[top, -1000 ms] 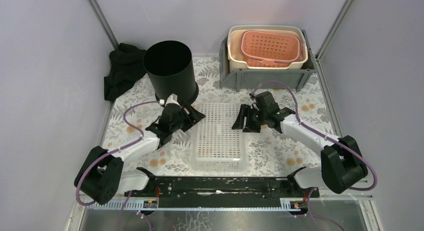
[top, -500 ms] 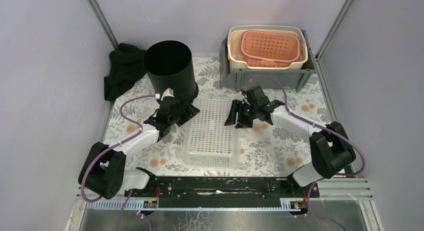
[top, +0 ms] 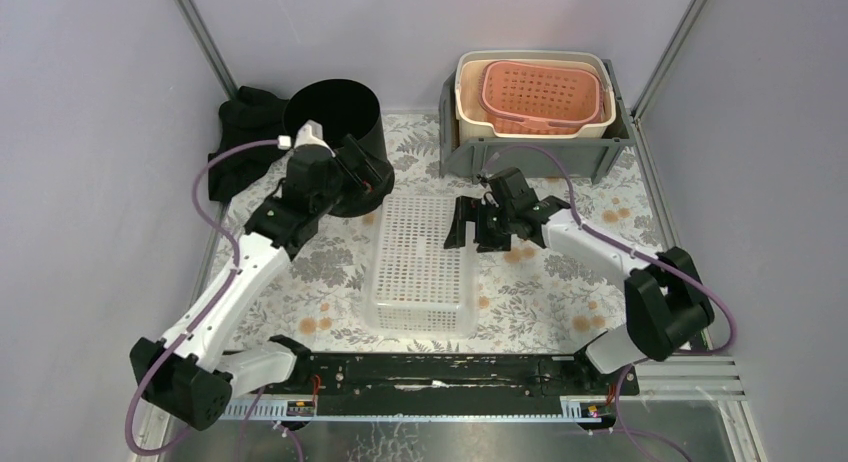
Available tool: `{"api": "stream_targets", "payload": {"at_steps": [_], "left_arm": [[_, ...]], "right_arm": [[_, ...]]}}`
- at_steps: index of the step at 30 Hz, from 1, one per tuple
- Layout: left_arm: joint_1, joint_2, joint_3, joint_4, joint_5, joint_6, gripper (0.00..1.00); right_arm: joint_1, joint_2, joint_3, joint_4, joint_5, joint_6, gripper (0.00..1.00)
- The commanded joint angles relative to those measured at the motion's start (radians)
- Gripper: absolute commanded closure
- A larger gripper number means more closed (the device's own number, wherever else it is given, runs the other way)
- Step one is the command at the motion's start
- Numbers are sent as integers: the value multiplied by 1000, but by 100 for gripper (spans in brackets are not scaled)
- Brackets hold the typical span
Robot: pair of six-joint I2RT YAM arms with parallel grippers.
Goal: Turn the large container upside down
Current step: Pick up the container from the center of the board.
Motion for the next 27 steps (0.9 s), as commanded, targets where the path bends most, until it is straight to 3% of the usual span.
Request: {"api": "stream_targets", "payload": {"at_steps": [1, 8, 15, 27], "left_arm": [[0, 18, 158, -223, -152, 72, 0], [29, 195, 413, -412, -302, 45, 0], [118, 301, 552, -527, -399, -31, 0], [232, 345, 502, -560, -421, -148, 0]], "right_arm": [[8, -129, -21, -57, 67, -53, 0], [8, -243, -60, -125, 104, -77, 1], [8, -300, -107, -139, 107, -82, 1], [8, -324, -157, -112, 78, -72, 1]]}}
